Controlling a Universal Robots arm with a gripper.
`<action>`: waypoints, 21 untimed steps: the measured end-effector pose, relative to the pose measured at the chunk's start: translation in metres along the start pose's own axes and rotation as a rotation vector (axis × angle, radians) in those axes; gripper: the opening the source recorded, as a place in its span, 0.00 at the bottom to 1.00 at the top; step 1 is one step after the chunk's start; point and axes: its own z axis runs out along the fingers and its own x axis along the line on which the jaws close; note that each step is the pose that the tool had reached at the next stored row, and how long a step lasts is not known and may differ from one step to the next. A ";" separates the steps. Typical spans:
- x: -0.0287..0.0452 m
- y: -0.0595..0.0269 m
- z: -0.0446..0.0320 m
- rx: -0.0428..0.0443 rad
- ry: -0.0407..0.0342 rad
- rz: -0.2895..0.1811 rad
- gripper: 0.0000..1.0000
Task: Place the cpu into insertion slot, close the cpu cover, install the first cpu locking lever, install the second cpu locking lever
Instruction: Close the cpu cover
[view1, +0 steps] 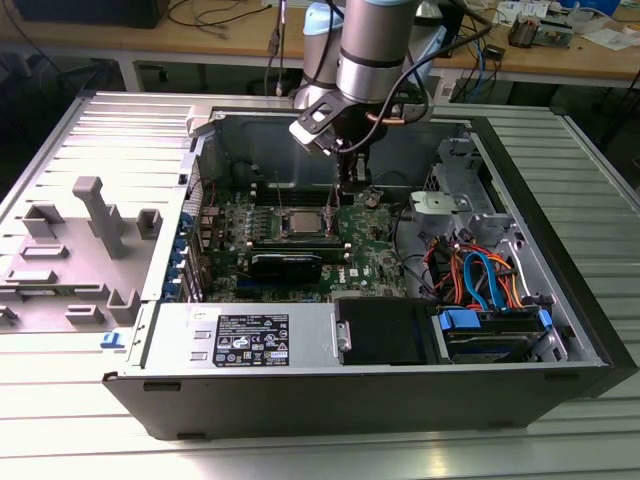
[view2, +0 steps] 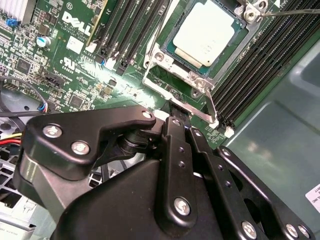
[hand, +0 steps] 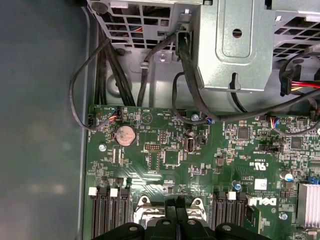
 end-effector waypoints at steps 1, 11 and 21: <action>0.0000 -0.0004 0.0000 0.0000 0.0000 0.000 0.11; 0.0003 -0.0058 0.0002 0.0000 0.0000 0.000 0.11; 0.0004 -0.0082 0.0003 0.0000 0.0000 0.000 0.11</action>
